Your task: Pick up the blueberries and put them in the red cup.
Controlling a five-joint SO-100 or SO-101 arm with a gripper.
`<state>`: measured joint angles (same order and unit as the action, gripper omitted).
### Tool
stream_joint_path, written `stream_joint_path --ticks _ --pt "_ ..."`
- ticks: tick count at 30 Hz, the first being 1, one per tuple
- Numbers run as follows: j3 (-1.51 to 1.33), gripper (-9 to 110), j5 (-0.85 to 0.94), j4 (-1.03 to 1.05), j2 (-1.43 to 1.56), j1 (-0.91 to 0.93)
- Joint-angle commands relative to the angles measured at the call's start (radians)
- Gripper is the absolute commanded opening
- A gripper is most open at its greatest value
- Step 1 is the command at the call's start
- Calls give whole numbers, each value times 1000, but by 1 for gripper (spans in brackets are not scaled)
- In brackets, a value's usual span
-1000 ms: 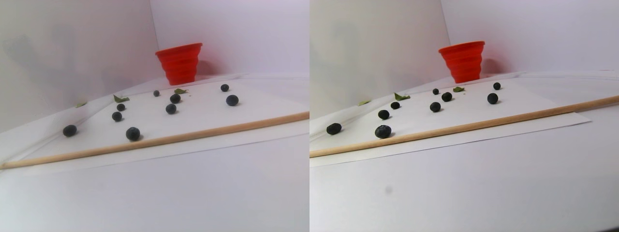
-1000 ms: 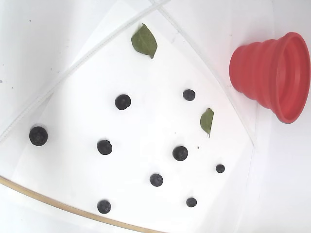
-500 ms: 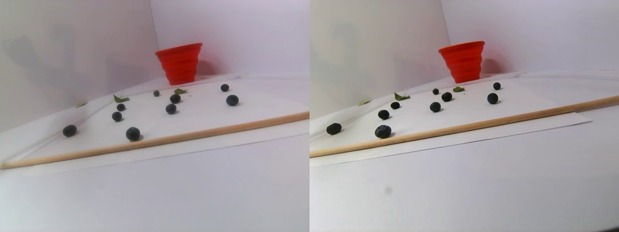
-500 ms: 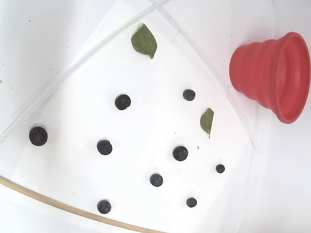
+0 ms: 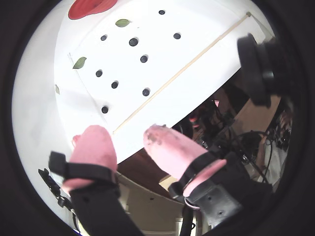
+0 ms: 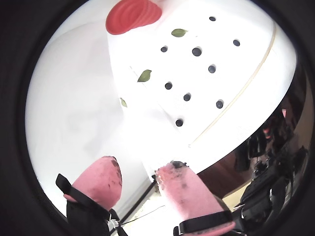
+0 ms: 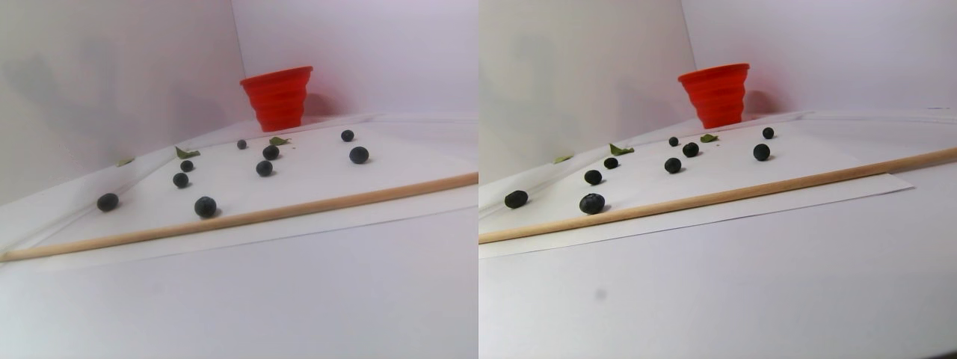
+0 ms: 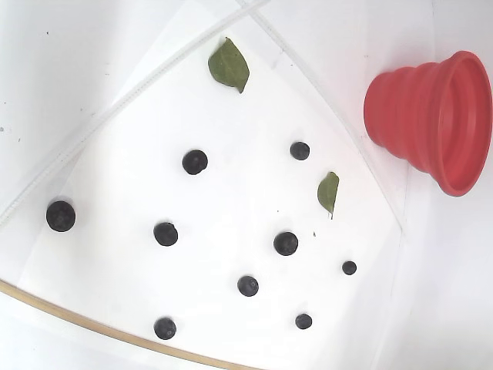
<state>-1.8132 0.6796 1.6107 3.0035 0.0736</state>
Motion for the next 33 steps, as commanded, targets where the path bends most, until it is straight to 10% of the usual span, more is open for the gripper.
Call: stream_joint_path --ticks 1,33 --pt "12 15 114 -18 -29 8" --pt "-163 17 701 -273 -298 -25"
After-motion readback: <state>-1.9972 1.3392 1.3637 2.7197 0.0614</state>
